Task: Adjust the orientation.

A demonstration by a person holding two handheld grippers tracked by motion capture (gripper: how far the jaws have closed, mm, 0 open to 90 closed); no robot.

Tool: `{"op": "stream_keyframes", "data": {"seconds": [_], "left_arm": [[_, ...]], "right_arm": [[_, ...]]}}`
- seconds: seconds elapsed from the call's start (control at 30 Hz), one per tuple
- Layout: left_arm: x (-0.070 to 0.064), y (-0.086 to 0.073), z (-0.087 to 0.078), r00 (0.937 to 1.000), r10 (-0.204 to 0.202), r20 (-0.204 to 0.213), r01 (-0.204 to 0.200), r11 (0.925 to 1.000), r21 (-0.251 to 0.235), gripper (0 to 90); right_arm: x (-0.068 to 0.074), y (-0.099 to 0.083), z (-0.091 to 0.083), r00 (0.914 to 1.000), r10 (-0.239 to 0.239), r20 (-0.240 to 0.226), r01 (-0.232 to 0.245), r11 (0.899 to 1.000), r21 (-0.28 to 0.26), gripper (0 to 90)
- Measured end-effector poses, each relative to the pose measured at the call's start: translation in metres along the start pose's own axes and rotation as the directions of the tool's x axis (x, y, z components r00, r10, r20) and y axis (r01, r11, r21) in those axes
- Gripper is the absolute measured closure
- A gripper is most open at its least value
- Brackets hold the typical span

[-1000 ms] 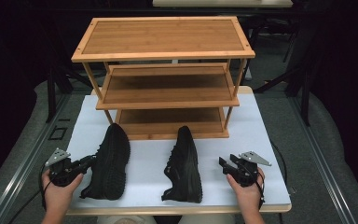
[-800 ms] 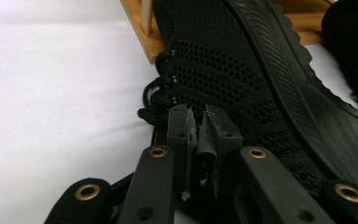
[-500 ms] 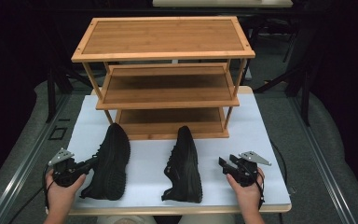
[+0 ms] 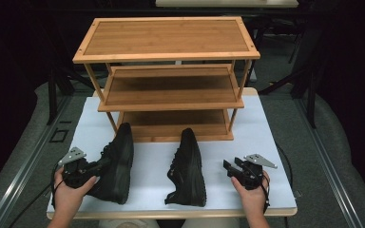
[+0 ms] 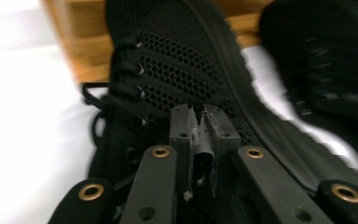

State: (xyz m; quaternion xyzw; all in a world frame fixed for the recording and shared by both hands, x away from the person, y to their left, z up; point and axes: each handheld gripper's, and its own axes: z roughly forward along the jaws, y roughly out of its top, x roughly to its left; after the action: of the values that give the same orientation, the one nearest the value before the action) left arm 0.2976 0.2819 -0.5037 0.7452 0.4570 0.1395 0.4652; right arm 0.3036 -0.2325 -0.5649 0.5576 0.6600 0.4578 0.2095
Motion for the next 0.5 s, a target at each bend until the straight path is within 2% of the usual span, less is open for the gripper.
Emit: {"op": "stream_keyframes", "data": {"seconds": [0.07,0.1,0.13,0.17,0.23,0.3,0.4,0.5], "left_arm": [[-0.011,0.009,-0.002,0.9999,0.015,-0.006,-0.015,0.9999,0.004,79.5],[-0.019,0.015,-0.006,0.9987,0.04,-0.032,-0.04,0.9992,-0.004,75.6],[-0.029,0.023,-0.011,0.995,0.088,-0.047,-0.089,0.9958,-0.022,73.7],[-0.036,0.029,-0.014,0.9928,0.115,-0.035,-0.116,0.993,-0.026,71.8],[-0.043,0.04,-0.017,0.993,0.118,0.004,-0.118,0.9926,-0.03,69.0],[-0.048,0.049,-0.018,0.9928,0.113,0.039,-0.112,0.993,-0.038,67.3],[-0.049,0.056,-0.014,0.9916,0.124,0.035,-0.123,0.9916,-0.038,65.9],[-0.036,0.051,-0.014,0.9952,0.098,0.007,-0.097,0.9949,-0.025,65.6]], "right_arm": [[0.0,0.0,-0.001,1.0,0.004,-0.001,-0.004,1.0,0.002,46.6],[0.0,0.0,-0.001,1.0,0.006,-0.001,-0.006,1.0,0.0,46.5],[-0.001,0.0,-0.002,1.0,0.008,0.002,-0.008,1.0,0.005,46.5],[-0.001,0.0,-0.002,0.9999,0.011,0.004,-0.011,1.0,0.002,46.4],[-0.001,-0.001,-0.001,0.9998,0.017,-0.006,-0.017,1.0,-0.019,46.2],[-0.002,-0.001,-0.001,0.9998,0.019,-0.006,-0.019,1.0,-0.018,46.3],[-0.002,-0.001,-0.001,0.9998,0.021,-0.008,-0.021,1.0,-0.019,46.3],[-0.002,-0.001,-0.003,0.9997,0.024,-0.006,-0.024,1.0,-0.002,46.2]]}}
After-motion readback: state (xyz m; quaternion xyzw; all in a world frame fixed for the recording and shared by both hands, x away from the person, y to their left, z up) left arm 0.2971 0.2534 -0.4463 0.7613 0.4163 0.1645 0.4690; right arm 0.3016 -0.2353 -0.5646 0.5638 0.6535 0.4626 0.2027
